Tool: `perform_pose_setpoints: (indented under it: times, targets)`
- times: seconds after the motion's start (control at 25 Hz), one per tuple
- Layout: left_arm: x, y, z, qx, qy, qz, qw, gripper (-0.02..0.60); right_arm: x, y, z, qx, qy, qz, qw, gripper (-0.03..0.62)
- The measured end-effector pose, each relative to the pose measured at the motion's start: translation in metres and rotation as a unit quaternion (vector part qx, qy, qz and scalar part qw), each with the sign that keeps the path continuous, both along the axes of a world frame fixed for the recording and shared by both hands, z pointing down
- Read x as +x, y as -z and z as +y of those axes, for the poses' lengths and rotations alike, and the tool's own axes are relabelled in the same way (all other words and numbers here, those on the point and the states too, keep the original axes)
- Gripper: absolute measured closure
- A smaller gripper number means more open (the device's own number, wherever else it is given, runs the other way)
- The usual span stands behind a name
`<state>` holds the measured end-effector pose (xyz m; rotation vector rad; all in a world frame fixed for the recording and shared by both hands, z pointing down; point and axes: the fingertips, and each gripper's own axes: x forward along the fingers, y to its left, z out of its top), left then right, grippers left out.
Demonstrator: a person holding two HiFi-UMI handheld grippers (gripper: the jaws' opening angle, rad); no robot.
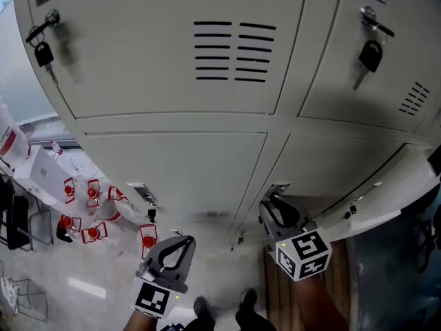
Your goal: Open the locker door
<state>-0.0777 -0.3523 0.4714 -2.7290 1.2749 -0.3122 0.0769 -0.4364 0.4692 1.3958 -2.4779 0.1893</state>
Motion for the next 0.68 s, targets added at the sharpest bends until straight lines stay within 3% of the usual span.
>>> perform_pose_setpoints:
  times: [0.68]
  targets:
    - [0.006, 0.000, -0.014, 0.013, -0.007, -0.003, 0.9999, 0.564, -0.007, -0.006, -0.004, 0.014, 0.006, 0.017, 1.000, 0.505]
